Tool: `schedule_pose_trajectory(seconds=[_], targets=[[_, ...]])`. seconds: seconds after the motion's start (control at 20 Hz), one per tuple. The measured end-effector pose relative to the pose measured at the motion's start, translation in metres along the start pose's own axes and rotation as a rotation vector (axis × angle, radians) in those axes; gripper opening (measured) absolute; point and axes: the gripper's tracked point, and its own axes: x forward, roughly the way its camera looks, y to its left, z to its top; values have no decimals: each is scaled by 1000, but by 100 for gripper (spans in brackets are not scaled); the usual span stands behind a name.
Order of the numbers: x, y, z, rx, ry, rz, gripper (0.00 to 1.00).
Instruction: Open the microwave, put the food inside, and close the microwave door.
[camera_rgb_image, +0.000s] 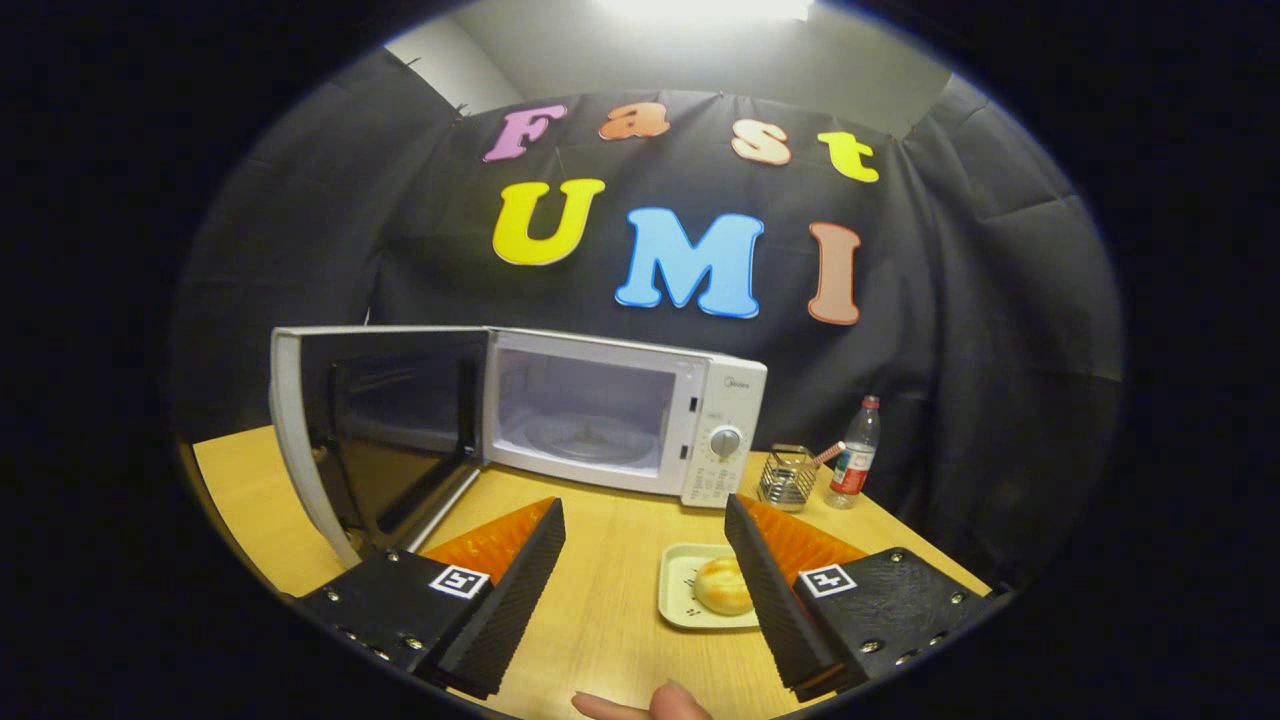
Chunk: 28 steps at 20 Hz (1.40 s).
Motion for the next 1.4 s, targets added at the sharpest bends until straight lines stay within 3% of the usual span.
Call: schedule_pose_trajectory(seconds=[0.2,0.45,0.7,0.85,0.9,0.95,1.15,1.4], targets=[[35,-46,-44,95,157,-17,97],[74,-67,-90,184,351,7,97],[90,-67,-133,156,503,-26,98],[99,-68,-141,161,484,-38,98],[97,-68,-140,178,484,-43,91],[96,-71,-137,187,480,-49,91],[93,-71,-126,254,399,-58,57],[84,-26,-89,278,291,59,57]])
